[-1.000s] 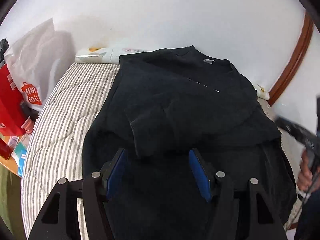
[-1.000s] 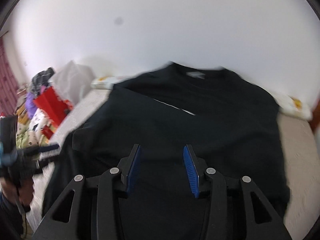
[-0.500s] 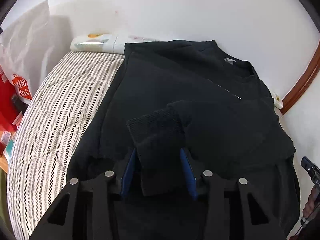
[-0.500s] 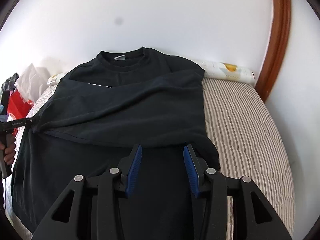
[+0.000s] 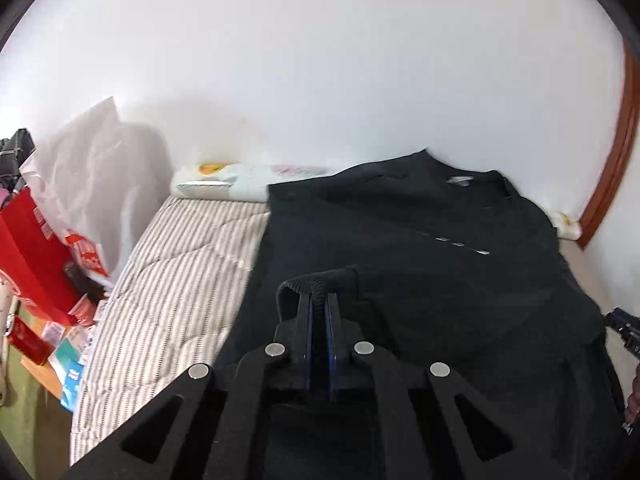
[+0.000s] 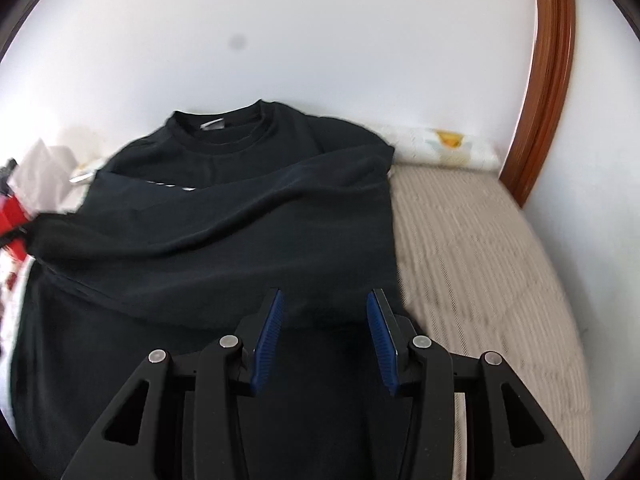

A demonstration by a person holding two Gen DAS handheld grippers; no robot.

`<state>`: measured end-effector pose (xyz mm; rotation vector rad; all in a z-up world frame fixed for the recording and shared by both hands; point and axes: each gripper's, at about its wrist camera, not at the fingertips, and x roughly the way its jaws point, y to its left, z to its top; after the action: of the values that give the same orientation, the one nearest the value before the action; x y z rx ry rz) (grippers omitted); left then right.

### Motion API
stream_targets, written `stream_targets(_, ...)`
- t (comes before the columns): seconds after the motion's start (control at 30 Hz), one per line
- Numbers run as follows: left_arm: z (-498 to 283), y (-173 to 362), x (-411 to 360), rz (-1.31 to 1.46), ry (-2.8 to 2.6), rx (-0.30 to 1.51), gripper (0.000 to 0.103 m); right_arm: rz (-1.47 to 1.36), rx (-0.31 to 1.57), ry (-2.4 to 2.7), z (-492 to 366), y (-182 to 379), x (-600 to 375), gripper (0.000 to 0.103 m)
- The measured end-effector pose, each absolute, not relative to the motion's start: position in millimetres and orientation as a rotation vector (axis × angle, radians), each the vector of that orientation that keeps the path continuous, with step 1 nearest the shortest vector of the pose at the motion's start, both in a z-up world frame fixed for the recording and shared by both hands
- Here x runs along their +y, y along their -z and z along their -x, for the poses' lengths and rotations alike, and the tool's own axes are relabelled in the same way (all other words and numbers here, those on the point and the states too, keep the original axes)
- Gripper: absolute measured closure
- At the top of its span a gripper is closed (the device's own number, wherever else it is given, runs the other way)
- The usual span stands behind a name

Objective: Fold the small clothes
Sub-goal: 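Grasp the folded sleeve cuff with the left tool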

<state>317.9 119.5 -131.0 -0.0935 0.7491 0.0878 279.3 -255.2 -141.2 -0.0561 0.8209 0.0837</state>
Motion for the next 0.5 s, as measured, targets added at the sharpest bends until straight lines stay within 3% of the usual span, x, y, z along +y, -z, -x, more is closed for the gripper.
stream_targets(0.27,-331.0,178.0,134.8,0.169,-0.091,0.895,0.095,-0.034,0.919,-0.031,-303.0,187.2,-279.3,0.059)
stream_targets(0.5,-321.7,175.2,123.6,0.109,-0.107,0.869,0.094,0.012,0.882,-0.009,-283.9,175.0,-284.3,0.058)
